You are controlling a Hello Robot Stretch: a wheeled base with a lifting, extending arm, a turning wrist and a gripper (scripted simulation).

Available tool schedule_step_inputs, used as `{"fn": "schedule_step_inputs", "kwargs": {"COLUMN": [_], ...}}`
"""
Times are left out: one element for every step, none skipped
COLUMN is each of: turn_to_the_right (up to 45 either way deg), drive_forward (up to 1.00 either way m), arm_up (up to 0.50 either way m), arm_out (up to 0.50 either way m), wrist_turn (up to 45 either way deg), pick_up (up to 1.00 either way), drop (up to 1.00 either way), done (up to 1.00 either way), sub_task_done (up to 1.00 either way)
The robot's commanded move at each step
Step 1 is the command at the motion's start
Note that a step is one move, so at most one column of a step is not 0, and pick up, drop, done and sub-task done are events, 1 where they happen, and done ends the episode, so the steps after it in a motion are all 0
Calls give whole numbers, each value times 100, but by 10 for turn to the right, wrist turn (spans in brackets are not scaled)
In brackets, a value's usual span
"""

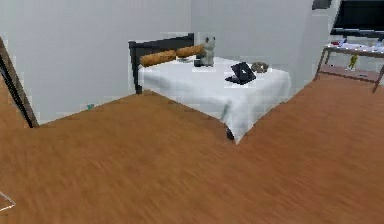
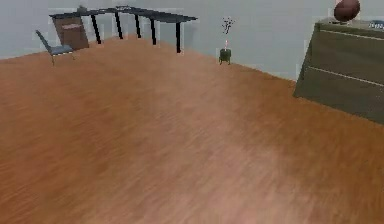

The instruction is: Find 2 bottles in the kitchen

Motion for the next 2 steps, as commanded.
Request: {"fn": "schedule_step_inputs", "kwargs": {"turn_to_the_right": [-90, 0], "drive_forward": [0, 35], "arm_up": [0, 0], "arm_out": [0, 0], "wrist_turn": [0, 0], "pick_up": [0, 0], "drop": [0, 0], "done": [0, 0], "sub_task_done": [0, 0]}}
